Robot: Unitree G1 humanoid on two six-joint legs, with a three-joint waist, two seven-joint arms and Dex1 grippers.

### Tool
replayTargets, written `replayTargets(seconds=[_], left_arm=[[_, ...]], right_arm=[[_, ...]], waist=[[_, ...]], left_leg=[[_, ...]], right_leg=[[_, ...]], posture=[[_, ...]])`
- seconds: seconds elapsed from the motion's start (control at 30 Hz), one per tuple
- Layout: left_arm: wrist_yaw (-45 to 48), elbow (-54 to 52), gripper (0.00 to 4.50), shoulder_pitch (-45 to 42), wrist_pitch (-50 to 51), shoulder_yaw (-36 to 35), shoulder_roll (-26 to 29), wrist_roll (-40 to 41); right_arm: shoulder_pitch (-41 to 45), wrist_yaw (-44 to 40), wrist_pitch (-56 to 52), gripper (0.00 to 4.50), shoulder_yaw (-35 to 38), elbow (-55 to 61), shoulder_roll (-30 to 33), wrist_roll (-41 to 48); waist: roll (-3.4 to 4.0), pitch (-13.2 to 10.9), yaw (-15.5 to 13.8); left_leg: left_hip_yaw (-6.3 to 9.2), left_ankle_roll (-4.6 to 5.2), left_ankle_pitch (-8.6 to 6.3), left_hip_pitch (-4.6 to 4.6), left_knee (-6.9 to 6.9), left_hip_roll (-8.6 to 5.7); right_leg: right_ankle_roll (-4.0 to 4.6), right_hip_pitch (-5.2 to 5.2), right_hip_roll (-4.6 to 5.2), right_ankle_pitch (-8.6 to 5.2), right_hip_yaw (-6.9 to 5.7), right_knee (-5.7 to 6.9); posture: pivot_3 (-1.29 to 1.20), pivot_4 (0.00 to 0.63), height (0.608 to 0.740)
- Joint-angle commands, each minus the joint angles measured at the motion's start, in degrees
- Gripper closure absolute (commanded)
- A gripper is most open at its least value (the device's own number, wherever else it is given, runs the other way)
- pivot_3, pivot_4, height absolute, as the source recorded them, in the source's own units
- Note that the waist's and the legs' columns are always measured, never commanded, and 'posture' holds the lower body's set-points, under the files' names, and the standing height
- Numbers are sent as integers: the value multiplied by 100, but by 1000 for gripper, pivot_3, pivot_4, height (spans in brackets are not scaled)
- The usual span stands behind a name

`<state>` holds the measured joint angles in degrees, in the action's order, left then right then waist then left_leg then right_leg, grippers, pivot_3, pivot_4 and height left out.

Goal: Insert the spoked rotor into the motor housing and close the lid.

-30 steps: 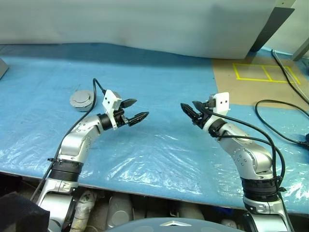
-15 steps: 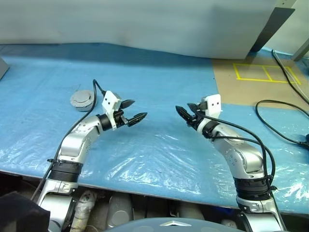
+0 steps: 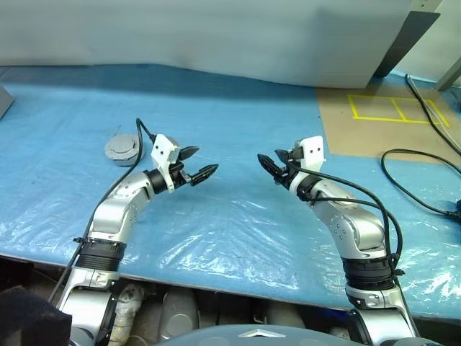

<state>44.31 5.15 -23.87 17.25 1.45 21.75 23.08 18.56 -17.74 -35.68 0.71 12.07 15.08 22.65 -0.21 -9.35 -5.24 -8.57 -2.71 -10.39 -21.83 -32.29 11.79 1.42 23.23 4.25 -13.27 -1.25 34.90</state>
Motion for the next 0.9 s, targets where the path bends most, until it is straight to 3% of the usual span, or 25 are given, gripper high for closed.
replayTargets(seconds=[0.03, 0.9], left_arm=[[-23, -67, 19, -72, -146, -130, -38, -18], [-378, 378, 19, -440, -317, -335, -297, -149]], right_arm=[[113, -41, 132, 1514, -10, 95, -48, -46], [136, -124, 314, 1514, -5, 44, -94, -274]], waist=[[0, 0, 0], [0, 0, -1]], left_leg=[[0, 0, 0, 0, 0, 0], [1, 0, 0, 0, -3, 0]], right_leg=[[0, 0, 0, 0, 0, 0], [0, 0, 1, 1, -1, 7]], posture=[[0, 150, 740], [0, 150, 740]])
